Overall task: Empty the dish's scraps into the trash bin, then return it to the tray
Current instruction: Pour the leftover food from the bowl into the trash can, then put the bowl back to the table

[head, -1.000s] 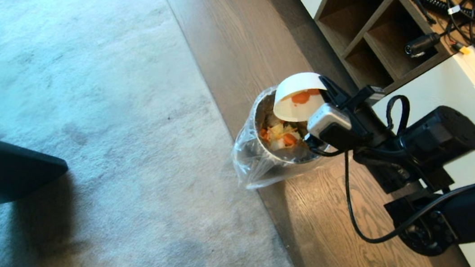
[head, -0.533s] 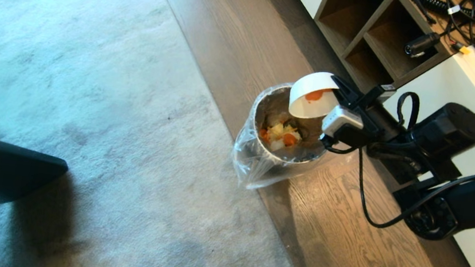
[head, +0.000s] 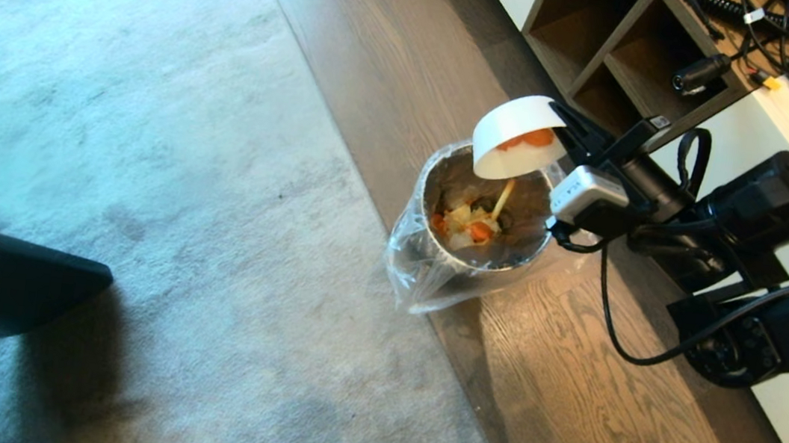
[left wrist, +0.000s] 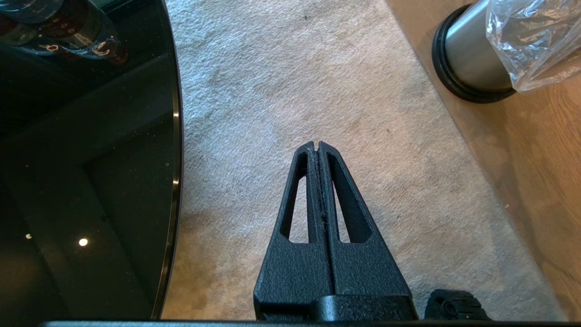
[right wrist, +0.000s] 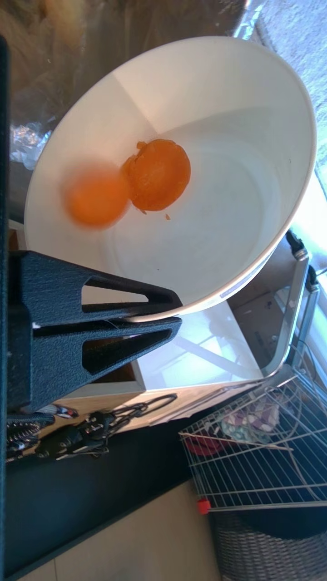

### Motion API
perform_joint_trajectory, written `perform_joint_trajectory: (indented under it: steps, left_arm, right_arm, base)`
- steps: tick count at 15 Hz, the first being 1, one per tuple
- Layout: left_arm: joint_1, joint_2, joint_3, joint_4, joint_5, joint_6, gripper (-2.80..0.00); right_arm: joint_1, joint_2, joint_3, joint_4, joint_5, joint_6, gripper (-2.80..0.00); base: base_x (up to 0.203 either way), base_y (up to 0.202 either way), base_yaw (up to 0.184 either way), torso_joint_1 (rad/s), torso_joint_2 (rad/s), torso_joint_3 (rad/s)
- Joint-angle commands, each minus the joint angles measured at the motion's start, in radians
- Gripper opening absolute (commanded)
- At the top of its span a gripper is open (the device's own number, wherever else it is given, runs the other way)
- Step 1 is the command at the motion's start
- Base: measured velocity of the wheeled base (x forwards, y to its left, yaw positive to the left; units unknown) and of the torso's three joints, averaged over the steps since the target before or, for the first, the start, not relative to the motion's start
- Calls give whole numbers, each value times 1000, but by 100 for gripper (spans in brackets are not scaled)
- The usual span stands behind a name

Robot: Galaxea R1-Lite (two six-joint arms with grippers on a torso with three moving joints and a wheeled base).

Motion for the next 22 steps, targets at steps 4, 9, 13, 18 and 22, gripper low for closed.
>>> perform_joint_trajectory:
  steps: [4,9,13,18,22]
  left_arm:
    - [0,0,0,0,1,-1,-280]
    - [0,0,0,0,1,-1,-280]
    - [0,0,0,0,1,-1,-280]
    - [0,0,0,0,1,-1,-280]
    - [0,0,0,0,1,-1,-280]
  right_arm:
    - [22,-48,5,-46,23,-9,-280]
    - [39,-73,18,-46,37,-9,-280]
    - [39,-86,65,-46,37,-9,-280]
    - [37,-87,75,-44,30,37,-280]
    - [37,-96,80,-44,-178,88,-280]
  base:
    - [0,0,0,0,0,0]
    - [0,0,0,0,0,0]
    - [0,0,0,0,0,0]
    - [0,0,0,0,0,0]
    - [0,0,0,0,0,0]
